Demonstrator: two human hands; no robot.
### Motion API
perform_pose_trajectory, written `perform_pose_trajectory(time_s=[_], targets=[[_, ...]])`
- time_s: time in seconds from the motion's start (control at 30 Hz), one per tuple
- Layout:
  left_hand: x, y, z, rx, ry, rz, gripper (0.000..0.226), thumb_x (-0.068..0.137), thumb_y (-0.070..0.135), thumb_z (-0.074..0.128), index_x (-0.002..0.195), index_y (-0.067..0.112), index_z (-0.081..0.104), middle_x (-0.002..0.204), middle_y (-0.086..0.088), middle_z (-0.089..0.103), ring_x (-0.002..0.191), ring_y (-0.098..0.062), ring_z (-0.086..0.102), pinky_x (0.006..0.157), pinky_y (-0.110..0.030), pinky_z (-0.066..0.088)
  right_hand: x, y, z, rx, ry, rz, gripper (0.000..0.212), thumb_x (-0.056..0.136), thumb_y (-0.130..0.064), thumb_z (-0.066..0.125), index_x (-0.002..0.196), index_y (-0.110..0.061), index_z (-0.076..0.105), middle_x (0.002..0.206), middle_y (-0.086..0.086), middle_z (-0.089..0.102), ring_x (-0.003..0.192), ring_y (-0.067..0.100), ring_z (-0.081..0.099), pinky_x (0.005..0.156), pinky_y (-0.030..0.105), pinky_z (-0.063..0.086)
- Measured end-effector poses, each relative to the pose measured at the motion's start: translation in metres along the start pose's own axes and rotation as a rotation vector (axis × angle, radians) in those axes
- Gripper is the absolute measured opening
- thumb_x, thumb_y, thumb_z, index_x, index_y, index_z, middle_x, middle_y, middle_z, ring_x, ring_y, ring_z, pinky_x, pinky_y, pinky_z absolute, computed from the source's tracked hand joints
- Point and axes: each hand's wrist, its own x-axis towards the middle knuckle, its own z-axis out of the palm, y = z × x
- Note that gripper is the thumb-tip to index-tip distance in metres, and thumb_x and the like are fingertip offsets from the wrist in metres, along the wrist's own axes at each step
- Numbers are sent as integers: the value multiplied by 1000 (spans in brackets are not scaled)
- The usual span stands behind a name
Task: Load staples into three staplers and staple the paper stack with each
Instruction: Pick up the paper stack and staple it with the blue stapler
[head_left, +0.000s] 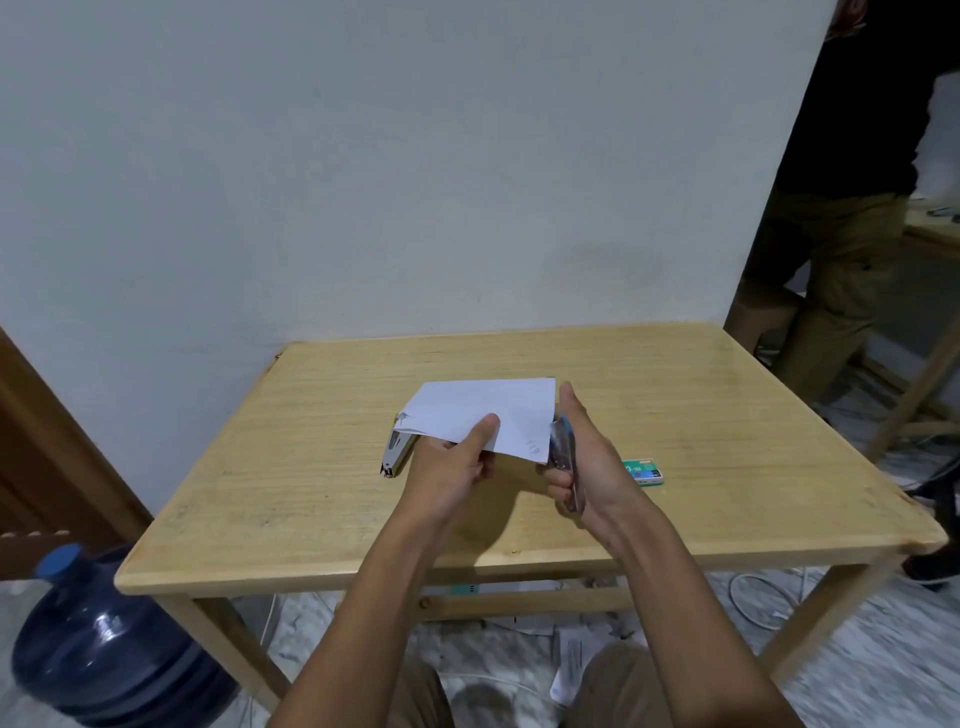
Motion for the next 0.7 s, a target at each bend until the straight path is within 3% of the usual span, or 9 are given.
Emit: perform_pose_trajectory(time_s=[0.07,0.17,0.27,0.33,0.4,0.47,0.6,0.7], targets=[[-3,0,1,-12,-38,-8,21,94,24,63,110,11,70,78,9,69,53,-2,54,67,-29,45,6,-2,-3,-30,51,-56,51,81,-66,63,94,-17,66,55,-5,46,42,8,31,42,22,26],[-2,-1,-3,-61,-100,-66,25,93,25,64,113,11,67,77,1,68,61,-11,57,71,-34,48,12,-6,-9,-48,120,-145,32,89,-38,70,109,-14,67,60,-6,53,43,8,30,43,23,26],[3,7,-13,-310,-149,-190,29,93,29,63,113,9,64,81,-8,64,69,-20,59,70,-36,49,13,-13,-21,-33,75,-202,13,90,-29,69,101,-23,70,73,4,55,48,12,25,46,29,17],[10,14,-22,-419,-147,-241,31,93,34,61,110,8,66,86,-7,69,73,-19,65,66,-32,55,10,-20,-33,-56,27,-229,13,91,-26,69,103,-23,71,77,4,62,48,12,24,43,24,19],[18,19,-28,-295,-159,-252,29,96,31,58,107,7,68,85,-3,72,69,-15,68,56,-25,54,7,-28,-43,-97,-44,-232,22,93,-23,66,114,-18,68,69,-1,62,42,9,28,38,19,26],[26,24,-24,-139,-169,-244,27,96,25,58,108,2,68,92,-6,74,74,-18,69,56,-24,52,5,-36,-51,-174,-76,-235,24,94,-22,64,117,-16,67,63,-6,60,40,7,32,38,18,28],[53,33,7,-19,-70,-140,17,97,15,59,83,7,64,69,-8,64,52,-13,59,46,-19,46,9,-50,-62,-305,256,-239,30,92,-33,66,120,-22,63,74,-2,58,47,7,39,41,18,31],[85,33,37,47,-16,-48,12,95,18,60,91,8,66,84,-13,62,67,-19,60,62,-26,50,15,-59,-75,-344,431,-260,35,91,-37,65,117,-13,61,77,1,49,56,12,36,52,24,32]])
